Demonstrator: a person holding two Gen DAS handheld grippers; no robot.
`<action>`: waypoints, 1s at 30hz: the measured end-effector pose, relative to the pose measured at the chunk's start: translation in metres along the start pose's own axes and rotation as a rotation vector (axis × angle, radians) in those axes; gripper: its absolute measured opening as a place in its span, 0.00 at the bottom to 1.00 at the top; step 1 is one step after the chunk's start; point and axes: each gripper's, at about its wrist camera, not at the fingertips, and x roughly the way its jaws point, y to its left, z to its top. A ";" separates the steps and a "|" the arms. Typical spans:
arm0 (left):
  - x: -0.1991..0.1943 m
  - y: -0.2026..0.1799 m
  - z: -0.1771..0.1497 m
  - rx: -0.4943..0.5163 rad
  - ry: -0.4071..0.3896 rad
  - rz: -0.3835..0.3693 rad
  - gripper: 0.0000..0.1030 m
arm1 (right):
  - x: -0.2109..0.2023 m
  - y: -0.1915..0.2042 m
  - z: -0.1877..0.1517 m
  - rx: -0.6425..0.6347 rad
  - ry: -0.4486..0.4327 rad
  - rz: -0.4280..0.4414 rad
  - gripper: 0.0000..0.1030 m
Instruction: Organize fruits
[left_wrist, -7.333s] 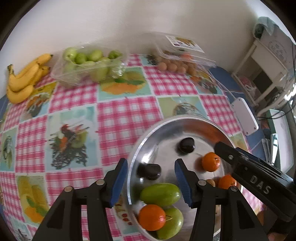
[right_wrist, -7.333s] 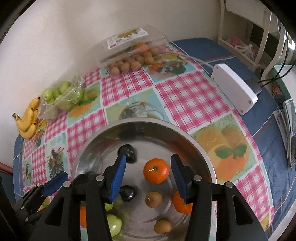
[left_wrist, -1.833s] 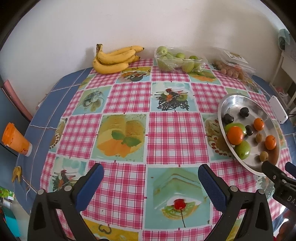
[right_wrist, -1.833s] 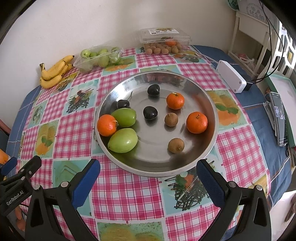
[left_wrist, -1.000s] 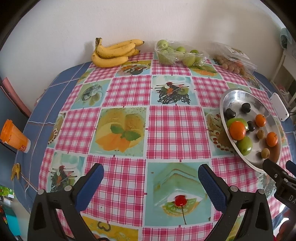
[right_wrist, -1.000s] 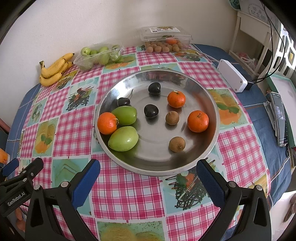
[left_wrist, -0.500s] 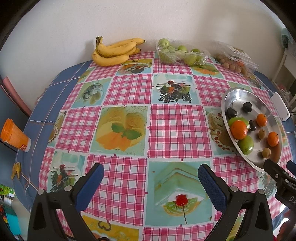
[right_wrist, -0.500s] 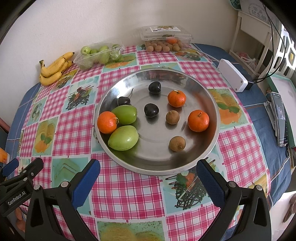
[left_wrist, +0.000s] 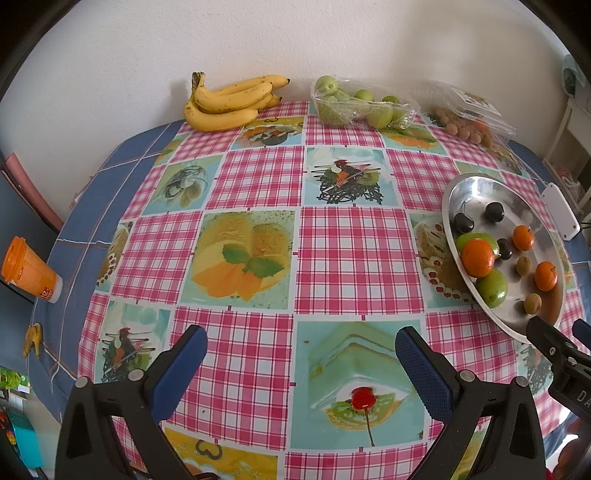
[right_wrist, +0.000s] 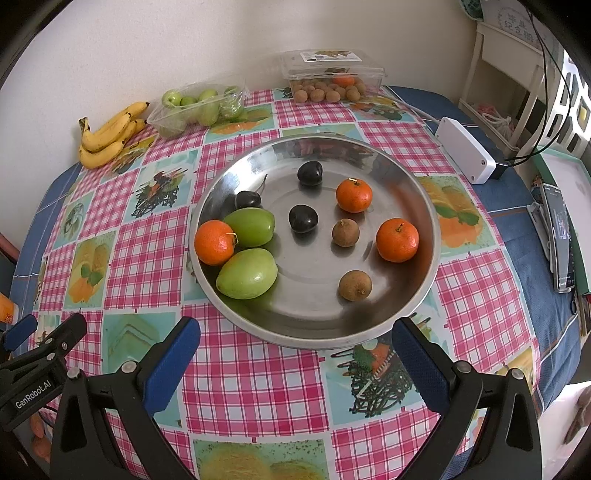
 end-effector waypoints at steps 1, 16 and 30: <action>0.000 0.000 0.000 0.000 0.000 0.000 1.00 | 0.000 0.000 -0.001 0.000 0.000 0.000 1.00; 0.002 0.001 -0.002 0.007 0.005 0.003 1.00 | 0.001 0.001 0.001 -0.010 0.007 0.002 1.00; 0.003 0.001 -0.002 0.006 0.006 0.008 1.00 | 0.002 0.001 0.001 -0.009 0.008 0.001 1.00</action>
